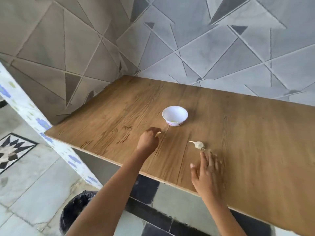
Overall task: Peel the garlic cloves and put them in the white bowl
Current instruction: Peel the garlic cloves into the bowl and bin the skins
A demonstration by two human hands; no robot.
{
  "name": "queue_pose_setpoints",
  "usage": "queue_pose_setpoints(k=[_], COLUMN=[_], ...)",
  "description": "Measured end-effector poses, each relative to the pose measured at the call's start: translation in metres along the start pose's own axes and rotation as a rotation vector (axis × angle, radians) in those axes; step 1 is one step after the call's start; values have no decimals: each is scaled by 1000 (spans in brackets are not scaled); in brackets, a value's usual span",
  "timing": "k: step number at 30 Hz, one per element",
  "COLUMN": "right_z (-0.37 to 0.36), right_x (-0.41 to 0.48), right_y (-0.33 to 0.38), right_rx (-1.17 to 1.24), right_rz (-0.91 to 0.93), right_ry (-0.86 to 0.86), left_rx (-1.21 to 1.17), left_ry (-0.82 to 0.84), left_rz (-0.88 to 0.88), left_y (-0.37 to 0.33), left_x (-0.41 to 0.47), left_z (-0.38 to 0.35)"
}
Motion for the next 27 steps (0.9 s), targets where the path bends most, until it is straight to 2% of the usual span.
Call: queue_pose_setpoints(k=[7,11,14,16,20,22,25,27], right_z=[-5,-5,-4,-5,-3,-2,0,1], right_x=[-7,-6,-5,-6,-6,-5,-7,-7], right_y=[-12,-11,-9,-10,-9,-9,-9,-10], right_rx=[-90,-91,-100,-96,-88,-69,-29,46], right_rz=[-98,-138,-138,-143,-164,-171,-170,-177], right_ry=[128,156,190,200,194,190,186,165], left_rx=[15,-208,-261,-124,376,535,617,465], left_ry=[29,-106,-88,5,267,362,415,289], left_rz=[12,-25,-140,-163,-195,-250,-258,-243], left_y=[12,-6,-39,-55,-75,-82,-76,-76], left_x=[31,50,83,110,136,137,144,144], left_z=[-13,11,23,16,-8,-16,-21,-14])
Point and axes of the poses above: each hand's wrist, its own x-axis towards the middle knuckle, its own z-axis out of the back of the hand, y = z × x, the point moved 3 cm from there along x, towards the middle knuckle, and after that the axes turned 3 degrees about x, right-handed, at the moved point
